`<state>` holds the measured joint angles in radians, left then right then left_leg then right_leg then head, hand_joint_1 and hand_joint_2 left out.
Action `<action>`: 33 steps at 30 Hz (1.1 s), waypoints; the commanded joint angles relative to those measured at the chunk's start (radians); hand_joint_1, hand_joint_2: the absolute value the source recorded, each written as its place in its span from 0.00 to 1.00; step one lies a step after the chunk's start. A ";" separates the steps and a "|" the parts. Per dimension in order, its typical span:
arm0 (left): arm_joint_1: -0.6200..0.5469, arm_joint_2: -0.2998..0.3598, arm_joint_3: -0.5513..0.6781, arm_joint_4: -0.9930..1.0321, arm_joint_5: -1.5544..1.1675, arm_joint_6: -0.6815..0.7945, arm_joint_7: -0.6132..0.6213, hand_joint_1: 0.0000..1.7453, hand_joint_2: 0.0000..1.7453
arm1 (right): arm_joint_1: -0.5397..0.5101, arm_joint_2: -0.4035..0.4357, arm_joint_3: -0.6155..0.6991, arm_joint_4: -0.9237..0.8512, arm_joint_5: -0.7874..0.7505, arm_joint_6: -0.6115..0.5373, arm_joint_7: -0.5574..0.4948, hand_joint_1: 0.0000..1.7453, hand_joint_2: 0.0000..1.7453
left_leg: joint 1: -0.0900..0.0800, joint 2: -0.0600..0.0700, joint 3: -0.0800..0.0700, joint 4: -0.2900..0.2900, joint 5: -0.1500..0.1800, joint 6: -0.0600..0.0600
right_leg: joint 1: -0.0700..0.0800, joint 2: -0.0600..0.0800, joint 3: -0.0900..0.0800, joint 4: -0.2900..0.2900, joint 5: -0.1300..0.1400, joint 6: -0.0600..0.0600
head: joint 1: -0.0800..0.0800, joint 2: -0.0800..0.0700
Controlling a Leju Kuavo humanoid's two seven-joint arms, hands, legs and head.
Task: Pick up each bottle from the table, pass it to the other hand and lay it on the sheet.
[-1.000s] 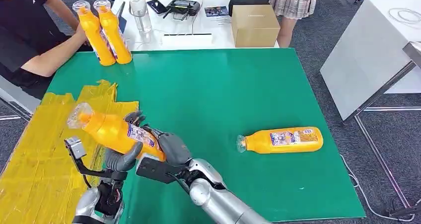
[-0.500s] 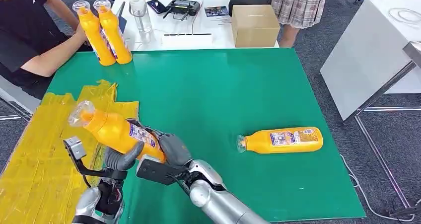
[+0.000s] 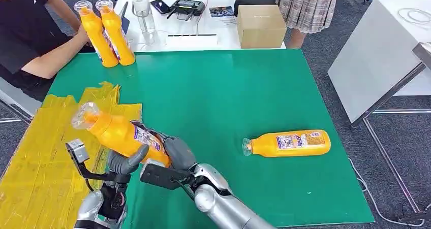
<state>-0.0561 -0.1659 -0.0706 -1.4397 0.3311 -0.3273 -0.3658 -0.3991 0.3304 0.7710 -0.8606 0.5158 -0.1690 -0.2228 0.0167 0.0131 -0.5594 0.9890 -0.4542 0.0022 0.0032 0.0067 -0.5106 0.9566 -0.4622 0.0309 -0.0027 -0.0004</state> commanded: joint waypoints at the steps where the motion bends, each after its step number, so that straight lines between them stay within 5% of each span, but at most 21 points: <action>1: -0.065 0.030 -0.009 -0.027 -0.176 0.073 -0.062 1.00 1.00 | 0.028 -0.122 -0.068 -0.139 0.009 -0.006 0.020 0.00 0.00 | 0.000 -0.004 -0.001 0.000 0.001 0.001 | 0.000 -0.004 0.001 -0.001 0.000 0.000 | 0.000 0.000; 8: -0.066 0.104 0.102 -0.047 -0.520 0.242 -0.132 1.00 1.00 | 0.058 -0.223 -0.161 -0.375 -0.014 0.039 0.021 0.00 0.00 | -0.001 -0.006 0.000 0.000 0.001 0.001 | -0.001 -0.005 0.003 0.000 -0.001 0.000 | 0.000 0.000; 14: -0.084 0.118 0.185 -0.009 -0.680 0.280 -0.170 1.00 1.00 | 0.049 -0.223 -0.187 -0.374 -0.014 0.064 0.013 0.00 0.00 | -0.001 -0.002 0.000 0.000 0.000 0.000 | 0.000 -0.001 0.001 0.000 0.000 0.000 | 0.000 0.000; 22: -0.091 0.148 0.171 0.025 -0.850 0.384 -0.168 1.00 1.00 | 0.038 -0.226 -0.182 -0.370 -0.010 0.066 0.008 0.00 0.00 | -0.001 -0.002 0.000 0.000 0.001 0.000 | -0.001 -0.002 0.001 0.000 0.000 0.000 | 0.000 0.000; 33: -0.046 0.314 0.134 0.280 -1.530 0.757 -0.046 1.00 1.00 | -0.010 -0.255 -0.179 -0.366 -0.057 0.103 -0.018 0.00 0.00 | -0.002 0.000 0.002 -0.002 0.000 0.000 | -0.002 0.001 0.002 0.000 0.000 0.000 | 0.000 0.000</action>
<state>-0.0918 0.0413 0.0866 -1.3980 -1.0005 0.3450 -0.4756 -0.3395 0.1175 0.5917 -1.2486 0.4799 -0.0870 -0.2327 0.0160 0.0128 -0.5594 0.9889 -0.4541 0.0021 0.0029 0.0067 -0.5101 0.9572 -0.4621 0.0310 -0.0023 -0.0004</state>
